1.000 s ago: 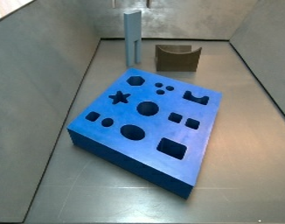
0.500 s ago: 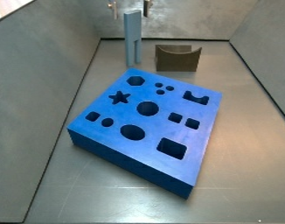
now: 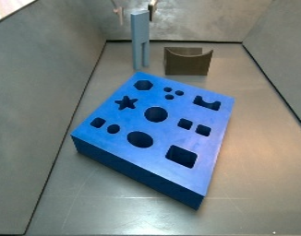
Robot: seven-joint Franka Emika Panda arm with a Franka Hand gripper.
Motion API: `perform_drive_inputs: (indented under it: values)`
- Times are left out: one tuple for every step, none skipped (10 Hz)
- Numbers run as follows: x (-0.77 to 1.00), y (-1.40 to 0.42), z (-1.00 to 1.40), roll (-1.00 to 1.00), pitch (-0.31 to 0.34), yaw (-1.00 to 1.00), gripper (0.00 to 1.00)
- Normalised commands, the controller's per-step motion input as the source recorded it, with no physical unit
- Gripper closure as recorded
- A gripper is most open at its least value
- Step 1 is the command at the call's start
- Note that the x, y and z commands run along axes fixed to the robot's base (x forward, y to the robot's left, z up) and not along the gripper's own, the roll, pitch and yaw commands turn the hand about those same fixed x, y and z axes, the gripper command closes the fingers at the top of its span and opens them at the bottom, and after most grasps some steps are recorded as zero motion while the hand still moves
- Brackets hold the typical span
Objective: Pick up the square-circle object. Move up. Move to above the board. Insert the square-circle object.
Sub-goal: Pick up the square-circle object.
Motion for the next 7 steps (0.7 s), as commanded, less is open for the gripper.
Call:
perform_drive_inputs:
  values:
    - [0.30, -0.21, 0.00, 0.00, 0.000, -0.15, 0.00]
    - [0.44, -0.31, 0.00, 0.03, 0.040, -0.22, 0.00]
    - [0.23, -0.29, 0.00, 0.05, 0.027, -0.15, 0.00]
    - [0.01, -0.10, 0.00, 0.00, 0.000, 0.00, 0.00]
    - [0.00, 0.00, -0.02, 0.00, 0.000, 0.00, 0.00]
    - [-0.03, 0.00, -0.48, -0.01, -0.010, 0.18, 0.00]
    - [-0.01, 0.00, -0.53, -0.10, -0.027, 0.41, 0.00]
